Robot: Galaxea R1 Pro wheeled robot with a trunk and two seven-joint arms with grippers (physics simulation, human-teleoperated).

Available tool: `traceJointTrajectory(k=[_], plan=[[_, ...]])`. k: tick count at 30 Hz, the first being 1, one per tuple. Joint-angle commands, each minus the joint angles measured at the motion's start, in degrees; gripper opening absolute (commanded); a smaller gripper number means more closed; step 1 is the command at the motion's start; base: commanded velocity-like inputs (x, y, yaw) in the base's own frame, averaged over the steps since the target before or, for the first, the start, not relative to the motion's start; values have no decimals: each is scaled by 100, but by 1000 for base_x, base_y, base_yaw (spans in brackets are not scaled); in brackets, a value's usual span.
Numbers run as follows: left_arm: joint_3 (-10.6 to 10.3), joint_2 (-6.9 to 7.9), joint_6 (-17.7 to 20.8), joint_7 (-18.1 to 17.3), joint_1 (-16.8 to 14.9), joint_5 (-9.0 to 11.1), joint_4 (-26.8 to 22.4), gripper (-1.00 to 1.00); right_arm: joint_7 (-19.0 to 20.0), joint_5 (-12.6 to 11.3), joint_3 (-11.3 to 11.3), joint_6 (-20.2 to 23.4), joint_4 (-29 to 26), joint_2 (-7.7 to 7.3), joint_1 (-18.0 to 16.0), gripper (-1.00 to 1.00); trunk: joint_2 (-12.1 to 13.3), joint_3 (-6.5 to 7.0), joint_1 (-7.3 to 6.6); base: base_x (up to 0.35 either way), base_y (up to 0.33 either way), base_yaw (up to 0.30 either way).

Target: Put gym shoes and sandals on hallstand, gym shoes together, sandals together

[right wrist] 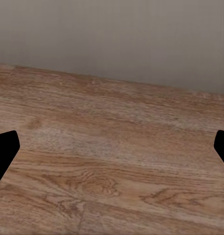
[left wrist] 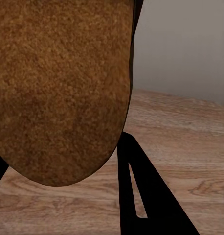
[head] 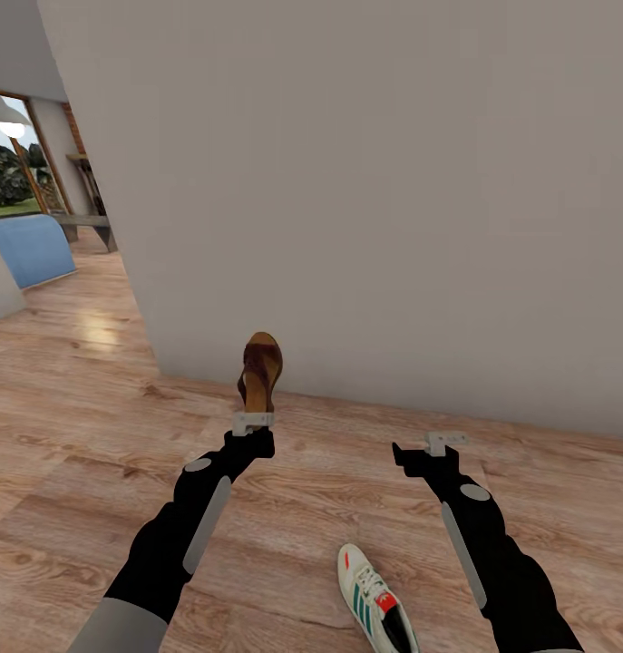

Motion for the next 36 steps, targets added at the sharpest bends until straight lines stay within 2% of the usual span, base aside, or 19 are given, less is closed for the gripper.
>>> traceJointTrajectory(k=[1, 14, 23, 36], plan=[[5, -1, 31, -9, -1, 17, -6, -100, 1, 8, 0, 32, -8, 1, -2, 100, -2, -5, -1, 0, -3, 0], [5, -1, 23, -17, 3, 17, -6, -100, 1, 8, 0, 30, -8, 1, -2, 100, -2, -5, -1, -54, -36, 0], [5, -1, 22, -18, 5, 17, -6, -100, 1, 6, 0, 32, -10, 1, -4, 100, -2, -5, -1, -229, 0, 0], [5, -1, 22, -18, 5, 17, -6, -100, 1, 10, 0, 31, -1, 1, -2, 100, -2, -5, -1, -15, 0, 0]])
